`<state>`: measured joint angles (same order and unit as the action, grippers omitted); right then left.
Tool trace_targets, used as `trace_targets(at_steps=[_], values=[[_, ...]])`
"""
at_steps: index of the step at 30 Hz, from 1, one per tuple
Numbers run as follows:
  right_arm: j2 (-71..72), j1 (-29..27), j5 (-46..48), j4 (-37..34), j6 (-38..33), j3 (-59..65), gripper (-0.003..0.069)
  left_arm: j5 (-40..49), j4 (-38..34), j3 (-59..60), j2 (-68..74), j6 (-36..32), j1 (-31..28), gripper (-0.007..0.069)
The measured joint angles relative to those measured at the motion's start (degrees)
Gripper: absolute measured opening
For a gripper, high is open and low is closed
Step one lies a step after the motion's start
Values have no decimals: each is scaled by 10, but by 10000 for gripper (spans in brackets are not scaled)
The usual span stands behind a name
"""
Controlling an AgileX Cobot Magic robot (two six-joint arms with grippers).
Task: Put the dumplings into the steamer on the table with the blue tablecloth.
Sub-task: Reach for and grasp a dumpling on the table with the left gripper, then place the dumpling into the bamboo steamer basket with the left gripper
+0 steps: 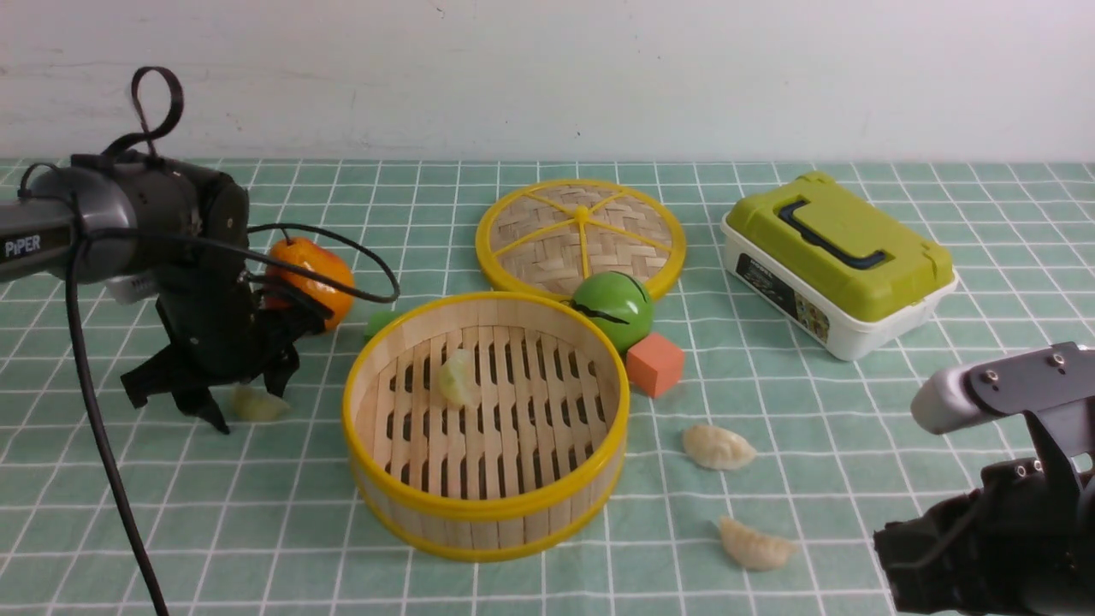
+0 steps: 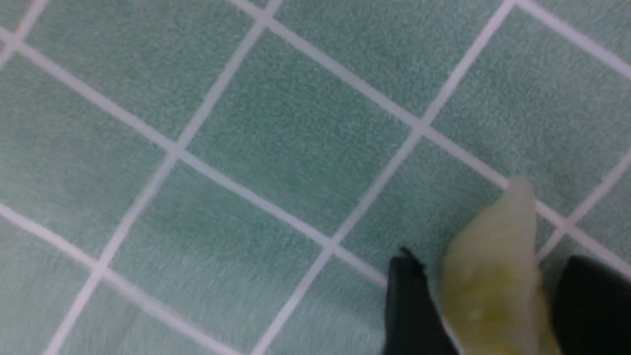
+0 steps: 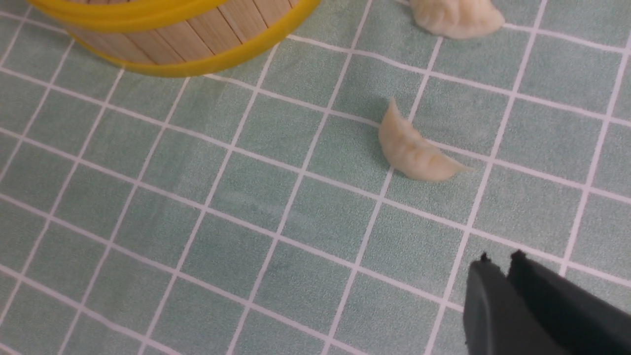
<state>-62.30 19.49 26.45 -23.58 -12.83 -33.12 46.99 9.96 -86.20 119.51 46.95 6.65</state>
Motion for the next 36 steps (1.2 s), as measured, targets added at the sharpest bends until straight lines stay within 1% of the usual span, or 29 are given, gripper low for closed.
trace_targets(at_steps=[1,2,3,4,7,11,12,13,14,15,17,19,22,25,29,31,32,36], values=[[0,0,0,0,0,0,57,-1,-2,0,1,-8,0,337],[0,0,0,0,0,0,58,-2,-7,0,1,-26,0,275],[0,0,0,0,0,0,59,-2,-9,0,1,-32,0,253],[0,0,0,0,0,0,61,1,-18,-2,-1,-63,0,202],[0,0,0,0,0,0,63,18,-51,-13,-17,-121,2,209],[0,0,-2,0,0,0,65,34,-105,-46,-76,-238,32,209],[0,0,-2,0,0,0,65,35,-108,-48,-80,-245,35,209],[0,0,-5,-1,0,0,67,37,-130,-67,-104,-301,64,209],[0,0,-7,-1,0,0,67,37,-137,-73,-110,-312,76,209],[0,0,-7,-1,0,0,69,35,-150,-80,-115,-335,101,209],[0,0,-9,-1,0,0,71,28,-156,-86,-111,-355,139,209],[0,0,-8,-1,0,0,73,16,-151,-86,-89,-364,178,209],[0,0,-8,0,0,0,75,-4,-126,-86,-49,-363,209,209],[0,0,-8,0,0,0,76,-35,-86,-85,-7,-348,232,209],[0,0,-8,0,0,0,76,-58,-58,-85,10,-329,239,213],[0,0,-8,0,-2,0,76,-64,-52,-85,14,-324,239,245],[0,0,-8,0,-10,0,76,-64,-48,-85,18,-322,239,275],[0,0,-7,-1,-33,0,80,-65,-39,-87,19,-309,239,351]])
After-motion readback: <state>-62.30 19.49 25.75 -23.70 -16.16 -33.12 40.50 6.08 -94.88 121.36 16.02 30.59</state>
